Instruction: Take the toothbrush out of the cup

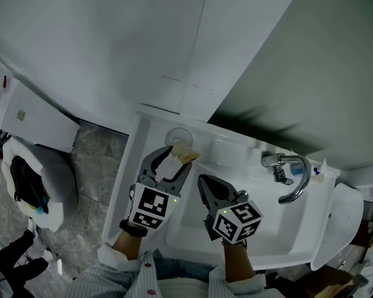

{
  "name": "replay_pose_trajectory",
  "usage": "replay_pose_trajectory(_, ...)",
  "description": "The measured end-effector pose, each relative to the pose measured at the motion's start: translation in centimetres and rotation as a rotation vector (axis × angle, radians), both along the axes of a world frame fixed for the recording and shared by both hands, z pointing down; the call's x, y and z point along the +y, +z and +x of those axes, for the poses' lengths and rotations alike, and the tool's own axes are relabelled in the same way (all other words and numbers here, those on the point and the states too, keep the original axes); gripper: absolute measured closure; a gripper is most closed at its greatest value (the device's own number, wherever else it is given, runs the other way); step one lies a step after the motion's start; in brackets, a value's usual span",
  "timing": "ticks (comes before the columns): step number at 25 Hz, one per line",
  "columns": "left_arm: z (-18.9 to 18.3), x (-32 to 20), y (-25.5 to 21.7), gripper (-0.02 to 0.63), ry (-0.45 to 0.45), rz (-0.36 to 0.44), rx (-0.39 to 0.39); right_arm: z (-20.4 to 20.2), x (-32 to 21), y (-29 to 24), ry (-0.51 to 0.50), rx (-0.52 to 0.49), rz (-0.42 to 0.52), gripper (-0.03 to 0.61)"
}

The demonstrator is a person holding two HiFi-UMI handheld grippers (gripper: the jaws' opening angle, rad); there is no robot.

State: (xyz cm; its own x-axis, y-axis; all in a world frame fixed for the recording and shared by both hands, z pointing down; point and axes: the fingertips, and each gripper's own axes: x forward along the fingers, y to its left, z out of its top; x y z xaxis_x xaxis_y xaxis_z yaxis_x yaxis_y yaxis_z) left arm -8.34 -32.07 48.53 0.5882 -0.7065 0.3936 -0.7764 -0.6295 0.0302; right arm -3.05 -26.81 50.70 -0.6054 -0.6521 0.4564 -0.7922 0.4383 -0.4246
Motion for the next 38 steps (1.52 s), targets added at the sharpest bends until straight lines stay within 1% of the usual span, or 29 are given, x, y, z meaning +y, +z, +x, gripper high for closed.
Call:
replay_pose_trajectory(11,1.2,-1.8,1.4,0.391,0.023,0.006,-0.025,-0.1,-0.2,2.0,0.015,-0.005,-0.042,0.568)
replay_pose_trajectory(23,1.3,-3.1,2.0,0.396,0.015,0.001,-0.035,0.1,-0.3,3.1,0.026,-0.008,-0.072,0.568)
replay_pose_trajectory(27,1.2,-3.3,2.3,0.437,0.009,0.004,-0.044,0.3,-0.4,3.2,0.029,-0.005,-0.073,0.568)
replay_pose_trajectory(32,1.0,-3.4,3.0,0.483,-0.002,-0.013,-0.069,0.6,-0.5,3.4,0.032,-0.002,-0.078,0.568)
replay_pose_trajectory(34,0.8,-3.5,3.0,0.505,-0.008,-0.011,-0.071,0.5,-0.5,3.4,0.031,-0.003,-0.079,0.568)
replay_pose_trajectory(38,0.5,-3.7,2.8,0.529,-0.017,-0.008,-0.068,0.3,-0.6,3.3,0.033,-0.004,-0.08,0.568)
